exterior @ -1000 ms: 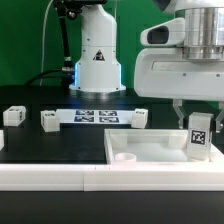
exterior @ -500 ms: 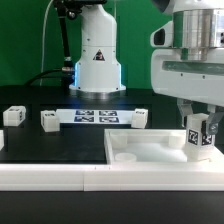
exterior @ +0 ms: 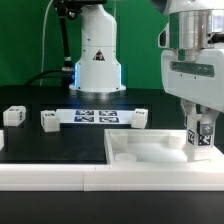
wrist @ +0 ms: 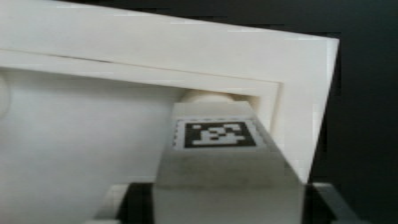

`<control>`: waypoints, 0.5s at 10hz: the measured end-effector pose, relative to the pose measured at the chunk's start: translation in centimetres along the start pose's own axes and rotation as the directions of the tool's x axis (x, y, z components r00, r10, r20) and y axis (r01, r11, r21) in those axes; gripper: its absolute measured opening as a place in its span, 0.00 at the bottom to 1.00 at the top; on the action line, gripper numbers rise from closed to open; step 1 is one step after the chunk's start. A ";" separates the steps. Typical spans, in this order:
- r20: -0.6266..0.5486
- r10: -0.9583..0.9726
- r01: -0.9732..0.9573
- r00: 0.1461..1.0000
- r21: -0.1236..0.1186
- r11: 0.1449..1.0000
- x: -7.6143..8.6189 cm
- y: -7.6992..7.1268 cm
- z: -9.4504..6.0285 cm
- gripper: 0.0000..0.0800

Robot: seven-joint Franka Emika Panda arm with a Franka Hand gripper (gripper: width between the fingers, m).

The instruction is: Assemble one leg

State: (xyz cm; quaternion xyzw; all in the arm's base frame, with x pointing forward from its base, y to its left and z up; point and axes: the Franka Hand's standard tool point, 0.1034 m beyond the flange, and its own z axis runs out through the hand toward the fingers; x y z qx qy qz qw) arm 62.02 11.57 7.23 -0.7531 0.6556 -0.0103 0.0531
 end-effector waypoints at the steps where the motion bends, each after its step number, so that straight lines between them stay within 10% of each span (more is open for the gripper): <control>1: 0.000 -0.004 0.004 1.000 0.000 1.000 0.0 0.0 0.0 0.59; 5: -0.002 -0.235 0.235 0.972 0.002 0.972 -0.1 -0.1 -0.1 0.81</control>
Offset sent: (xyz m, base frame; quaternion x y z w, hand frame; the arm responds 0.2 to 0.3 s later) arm 0.0030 0.0046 0.0049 -0.0035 -0.0173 -0.0727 0.9972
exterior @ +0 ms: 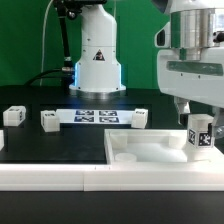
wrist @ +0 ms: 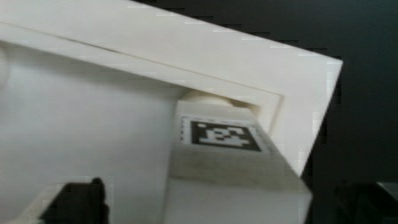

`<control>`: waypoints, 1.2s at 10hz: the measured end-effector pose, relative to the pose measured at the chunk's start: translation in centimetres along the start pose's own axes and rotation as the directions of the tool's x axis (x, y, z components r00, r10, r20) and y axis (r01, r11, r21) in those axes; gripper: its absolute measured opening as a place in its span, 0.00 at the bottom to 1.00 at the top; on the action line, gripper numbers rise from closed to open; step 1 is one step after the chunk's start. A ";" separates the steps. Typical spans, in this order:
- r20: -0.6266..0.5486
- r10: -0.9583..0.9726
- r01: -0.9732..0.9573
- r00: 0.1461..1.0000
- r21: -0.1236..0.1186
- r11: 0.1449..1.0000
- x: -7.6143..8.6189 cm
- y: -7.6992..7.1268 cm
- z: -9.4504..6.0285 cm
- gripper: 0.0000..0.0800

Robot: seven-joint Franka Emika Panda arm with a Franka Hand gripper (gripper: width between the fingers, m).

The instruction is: Assemble one leg

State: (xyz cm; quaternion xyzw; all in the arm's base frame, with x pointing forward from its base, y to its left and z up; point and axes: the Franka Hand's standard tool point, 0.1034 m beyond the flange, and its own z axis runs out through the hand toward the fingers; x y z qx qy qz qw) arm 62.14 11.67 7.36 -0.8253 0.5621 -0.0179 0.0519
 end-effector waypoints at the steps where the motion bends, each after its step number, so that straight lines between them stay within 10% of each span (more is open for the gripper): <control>1: 0.001 -0.111 0.111 0.994 0.000 0.994 -0.1 0.0 0.0 0.81; 12: -0.013 -0.876 0.876 0.481 -0.037 0.482 -0.6 -0.3 0.0 0.81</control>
Offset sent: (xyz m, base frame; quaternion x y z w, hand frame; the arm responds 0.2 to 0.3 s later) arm 0.0049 0.0123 -0.0015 0.0005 -0.0227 -0.2439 0.9695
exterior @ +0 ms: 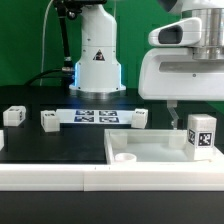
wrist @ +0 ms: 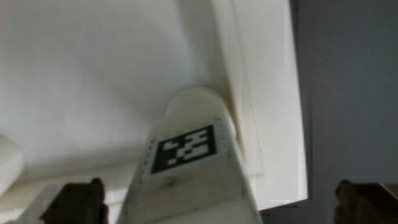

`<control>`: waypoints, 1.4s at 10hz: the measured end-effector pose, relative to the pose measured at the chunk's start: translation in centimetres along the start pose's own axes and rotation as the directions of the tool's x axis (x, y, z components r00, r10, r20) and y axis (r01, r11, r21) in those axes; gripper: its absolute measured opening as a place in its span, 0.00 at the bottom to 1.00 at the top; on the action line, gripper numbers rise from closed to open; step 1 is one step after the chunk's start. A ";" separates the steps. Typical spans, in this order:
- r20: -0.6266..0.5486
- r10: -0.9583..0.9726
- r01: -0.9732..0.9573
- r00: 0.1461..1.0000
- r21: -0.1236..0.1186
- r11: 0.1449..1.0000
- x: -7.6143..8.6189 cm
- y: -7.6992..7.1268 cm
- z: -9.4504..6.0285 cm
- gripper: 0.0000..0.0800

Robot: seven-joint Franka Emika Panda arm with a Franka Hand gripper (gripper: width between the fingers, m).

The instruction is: Assemble one leg

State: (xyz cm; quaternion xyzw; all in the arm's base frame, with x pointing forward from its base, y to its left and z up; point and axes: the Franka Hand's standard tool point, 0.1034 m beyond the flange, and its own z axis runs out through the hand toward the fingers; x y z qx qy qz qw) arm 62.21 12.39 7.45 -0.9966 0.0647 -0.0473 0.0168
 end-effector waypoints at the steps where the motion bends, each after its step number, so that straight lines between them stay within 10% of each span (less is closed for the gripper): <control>1: -0.013 -0.043 0.043 0.999 0.001 0.999 0.1 0.0 0.0 0.81; 5: -0.013 -0.144 0.144 0.990 -0.002 0.990 0.2 0.2 0.0 0.78; 7: -0.013 -0.144 0.144 0.990 -0.002 0.990 0.2 0.2 0.0 0.36; 14: -0.005 0.352 -0.352 0.936 0.018 0.936 0.3 0.7 0.0 0.36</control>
Offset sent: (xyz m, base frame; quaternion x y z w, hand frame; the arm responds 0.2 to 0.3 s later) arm 0.0000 0.0000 0.0000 0.0000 0.0000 0.0000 1.0000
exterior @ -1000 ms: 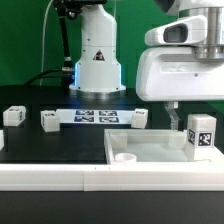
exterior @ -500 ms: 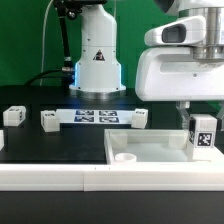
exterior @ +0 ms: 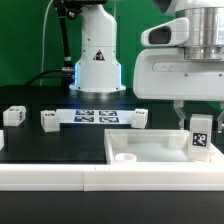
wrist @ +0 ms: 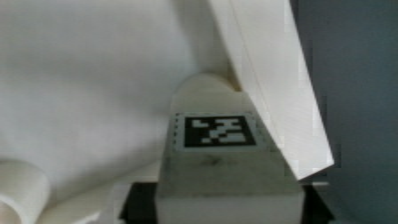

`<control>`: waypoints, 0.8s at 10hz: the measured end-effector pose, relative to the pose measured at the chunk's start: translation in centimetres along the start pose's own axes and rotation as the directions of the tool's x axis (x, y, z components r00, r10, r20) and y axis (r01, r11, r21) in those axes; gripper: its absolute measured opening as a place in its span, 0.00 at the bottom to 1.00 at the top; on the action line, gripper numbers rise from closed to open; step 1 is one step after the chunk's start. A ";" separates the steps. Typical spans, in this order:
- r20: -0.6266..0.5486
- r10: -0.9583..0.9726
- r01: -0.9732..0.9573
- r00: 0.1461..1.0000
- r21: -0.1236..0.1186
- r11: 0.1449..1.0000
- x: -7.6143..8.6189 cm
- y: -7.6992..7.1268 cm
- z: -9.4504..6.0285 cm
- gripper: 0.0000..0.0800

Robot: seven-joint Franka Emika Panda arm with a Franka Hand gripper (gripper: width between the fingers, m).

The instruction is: Assemble one leg

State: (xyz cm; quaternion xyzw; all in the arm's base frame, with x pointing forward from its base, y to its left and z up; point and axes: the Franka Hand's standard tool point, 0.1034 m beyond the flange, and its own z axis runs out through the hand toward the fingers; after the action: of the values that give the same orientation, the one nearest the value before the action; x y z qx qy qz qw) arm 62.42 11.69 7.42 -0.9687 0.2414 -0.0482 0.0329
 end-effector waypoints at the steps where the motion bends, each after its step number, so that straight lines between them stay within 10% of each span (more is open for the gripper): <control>1: 0.001 0.077 -0.077 0.997 0.001 0.997 0.0 0.1 0.0 0.36; 8: 0.005 0.787 -0.787 0.617 -0.003 0.617 -0.3 0.3 0.1 0.36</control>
Offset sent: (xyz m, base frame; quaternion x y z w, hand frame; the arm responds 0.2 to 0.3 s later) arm -0.0052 0.0036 -0.0069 -0.0174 0.0005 0.2182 0.9757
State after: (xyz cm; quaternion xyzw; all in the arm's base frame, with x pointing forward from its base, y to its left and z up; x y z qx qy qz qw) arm 62.03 11.53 7.31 -0.7655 0.6408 -0.0261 0.0510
